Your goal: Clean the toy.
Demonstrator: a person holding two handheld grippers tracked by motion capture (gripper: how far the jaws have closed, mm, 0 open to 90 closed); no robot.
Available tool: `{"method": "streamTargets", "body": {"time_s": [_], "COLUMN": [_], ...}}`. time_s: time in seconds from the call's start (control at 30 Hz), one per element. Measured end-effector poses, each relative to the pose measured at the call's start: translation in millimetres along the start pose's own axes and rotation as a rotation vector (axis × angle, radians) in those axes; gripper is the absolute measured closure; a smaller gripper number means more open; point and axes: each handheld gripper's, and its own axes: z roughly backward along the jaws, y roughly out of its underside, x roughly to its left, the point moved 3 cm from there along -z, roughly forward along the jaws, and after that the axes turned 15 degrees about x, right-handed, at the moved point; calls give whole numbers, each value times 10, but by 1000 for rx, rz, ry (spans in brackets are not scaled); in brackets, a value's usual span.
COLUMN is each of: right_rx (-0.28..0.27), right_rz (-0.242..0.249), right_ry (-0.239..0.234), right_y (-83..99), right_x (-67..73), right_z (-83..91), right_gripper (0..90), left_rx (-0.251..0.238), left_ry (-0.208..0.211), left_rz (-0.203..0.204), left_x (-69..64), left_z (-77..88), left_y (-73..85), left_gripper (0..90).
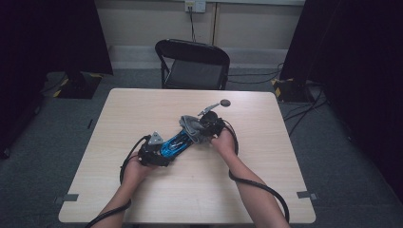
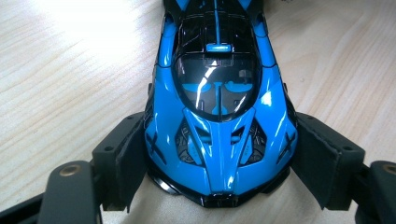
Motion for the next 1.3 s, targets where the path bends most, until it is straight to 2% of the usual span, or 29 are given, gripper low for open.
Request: {"method": "streamTargets", "body": {"time_s": [0.17,0.33,0.43,0.67,0.83,0.9,1.0,1.1,1.3], "right_rx": [1,-14,-24,-51,-64,-67,-69,-76,-87], "right_rz": [-13,-52,-56,-49,-46,-45,-35,-27,15], "right_ry": [22,15,14,0,-9,-11,-17,-29,-50], "right_y": [64,172,239,359,432,466,514,547,588], "right_x": [-84,-192,-236,-222,-228,-227,-218,-201,-130], "right_z": [41,110,171,309,407,444,495,542,636], "right_gripper": [791,791,791,790,790,790,790,789,789], "left_rx": [-1,-1,0,0,1,12,12,-9,-82], "left_ry": [0,0,-1,10,17,-2,-18,-15,31], "left_rz": [1,1,-1,1,9,-28,-49,-45,14], "left_x": [0,0,1,3,-4,-10,-28,-24,11], "left_z": [0,-1,0,0,-8,2,27,106,338], "left_y": [0,-1,-1,-1,-11,-4,-2,-15,-95], "left_gripper": [240,240,240,232,192,190,187,176,193]}}
